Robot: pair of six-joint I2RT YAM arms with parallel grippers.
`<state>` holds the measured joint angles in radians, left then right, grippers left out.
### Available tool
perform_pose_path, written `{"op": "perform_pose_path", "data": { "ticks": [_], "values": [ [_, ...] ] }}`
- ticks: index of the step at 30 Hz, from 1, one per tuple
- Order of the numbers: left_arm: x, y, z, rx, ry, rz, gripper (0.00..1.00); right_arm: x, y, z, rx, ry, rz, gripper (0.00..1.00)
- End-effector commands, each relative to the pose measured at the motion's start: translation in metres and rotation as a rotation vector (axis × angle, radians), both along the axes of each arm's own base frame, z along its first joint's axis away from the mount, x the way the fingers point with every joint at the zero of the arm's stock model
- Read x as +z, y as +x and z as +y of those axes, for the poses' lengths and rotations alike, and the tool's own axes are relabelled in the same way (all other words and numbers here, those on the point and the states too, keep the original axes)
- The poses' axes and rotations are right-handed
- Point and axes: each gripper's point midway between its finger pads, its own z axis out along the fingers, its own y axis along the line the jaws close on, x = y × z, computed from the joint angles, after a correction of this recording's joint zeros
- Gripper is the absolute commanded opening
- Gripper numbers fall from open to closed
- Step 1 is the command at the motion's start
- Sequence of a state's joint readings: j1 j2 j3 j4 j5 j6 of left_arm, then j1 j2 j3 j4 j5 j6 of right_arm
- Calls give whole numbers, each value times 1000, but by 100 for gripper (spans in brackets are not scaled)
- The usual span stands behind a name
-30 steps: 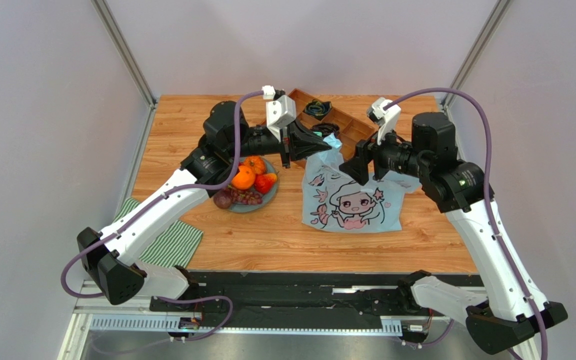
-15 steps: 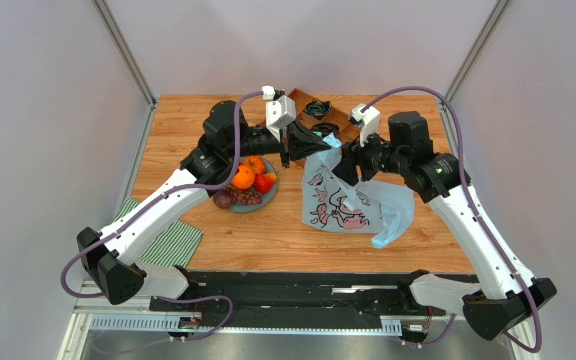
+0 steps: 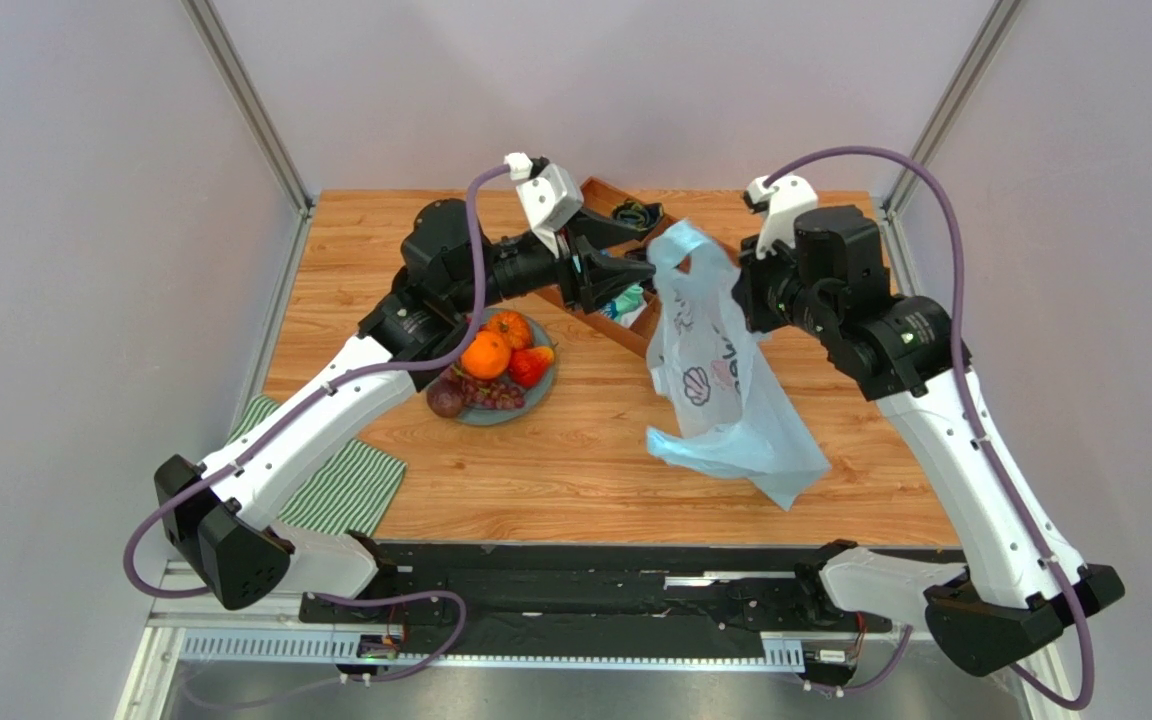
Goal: Place the fruits into the plastic bag
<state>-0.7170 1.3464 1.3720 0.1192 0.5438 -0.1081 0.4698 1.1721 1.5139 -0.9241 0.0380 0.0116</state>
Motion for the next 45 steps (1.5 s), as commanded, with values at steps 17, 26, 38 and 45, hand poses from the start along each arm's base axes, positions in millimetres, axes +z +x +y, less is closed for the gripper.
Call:
{"op": "perform_pose_path", "data": {
  "ticks": [17, 26, 38, 45],
  "values": [
    [-15, 12, 67, 310, -159, 219, 95, 58, 8, -59, -382, 53, -187, 0],
    [-78, -5, 52, 191, -183, 389, 95, 37, 15, -35, -323, 136, -142, 0],
    [-94, -20, -17, -145, -291, 513, 95, 29, 23, -17, -295, 207, -118, 0],
    [-106, -37, -47, -227, -299, 542, 95, 28, 25, -15, -294, 215, -115, 0]
  ]
}}
